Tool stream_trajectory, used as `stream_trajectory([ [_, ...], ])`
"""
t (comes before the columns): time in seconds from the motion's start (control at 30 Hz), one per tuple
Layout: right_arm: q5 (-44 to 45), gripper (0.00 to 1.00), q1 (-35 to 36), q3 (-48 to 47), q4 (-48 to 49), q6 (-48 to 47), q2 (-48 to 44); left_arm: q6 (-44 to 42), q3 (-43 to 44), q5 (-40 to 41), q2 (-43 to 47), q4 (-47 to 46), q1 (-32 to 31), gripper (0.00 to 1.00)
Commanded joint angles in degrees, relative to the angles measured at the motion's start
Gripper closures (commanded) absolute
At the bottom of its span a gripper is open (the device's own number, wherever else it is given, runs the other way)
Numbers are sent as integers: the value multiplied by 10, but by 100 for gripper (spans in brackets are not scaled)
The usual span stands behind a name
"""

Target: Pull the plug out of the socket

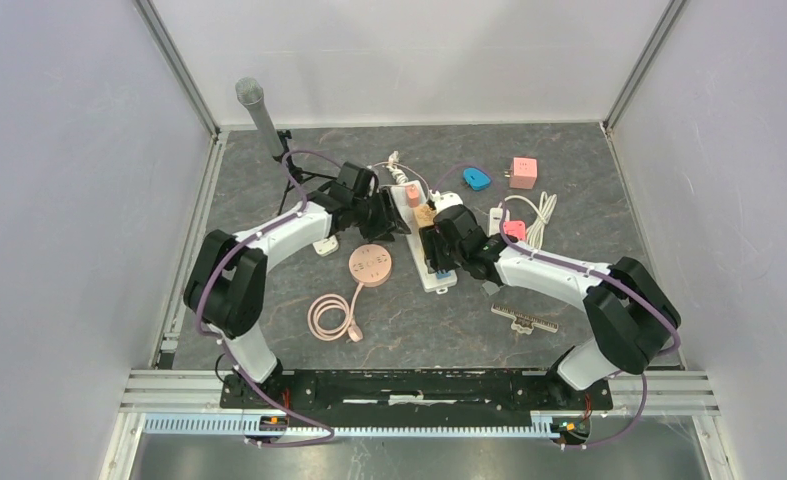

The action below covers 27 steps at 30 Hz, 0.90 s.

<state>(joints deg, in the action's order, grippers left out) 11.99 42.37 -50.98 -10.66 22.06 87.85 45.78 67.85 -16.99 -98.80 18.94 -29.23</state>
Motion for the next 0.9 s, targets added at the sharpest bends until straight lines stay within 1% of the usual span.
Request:
stream_trajectory([
  [0.0,15,44,3,-27,11,31,8,-8,-10,-2,-11,-44,-20,46],
  [0.03,13,42,3,-34,11,30,15,-11,-13,-1,-16,-50,-23,46],
  [0.1,10,40,3,-46,10,27,28,-13,-14,2,-30,-59,-28,46],
  [0.17,9,41,3,-57,9,20,38,-16,-13,2,-47,-69,-34,48],
  [0.27,9,45,2,-69,10,8,47,-17,-7,5,-67,-69,-39,52],
  [0.37,15,45,3,-84,-2,8,58,-18,-3,6,-83,-69,-41,57],
  [0.53,17,27,3,-88,2,8,57,-30,5,19,-100,-57,-42,60],
  [0.6,21,25,3,-92,1,4,58,-33,8,19,-109,-57,-43,61],
  [0.8,25,24,2,-116,-7,-8,74,-44,-1,9,-134,-48,-46,74],
  [0.87,27,28,1,-120,-6,-10,82,-48,-13,13,-129,-48,-46,76],
])
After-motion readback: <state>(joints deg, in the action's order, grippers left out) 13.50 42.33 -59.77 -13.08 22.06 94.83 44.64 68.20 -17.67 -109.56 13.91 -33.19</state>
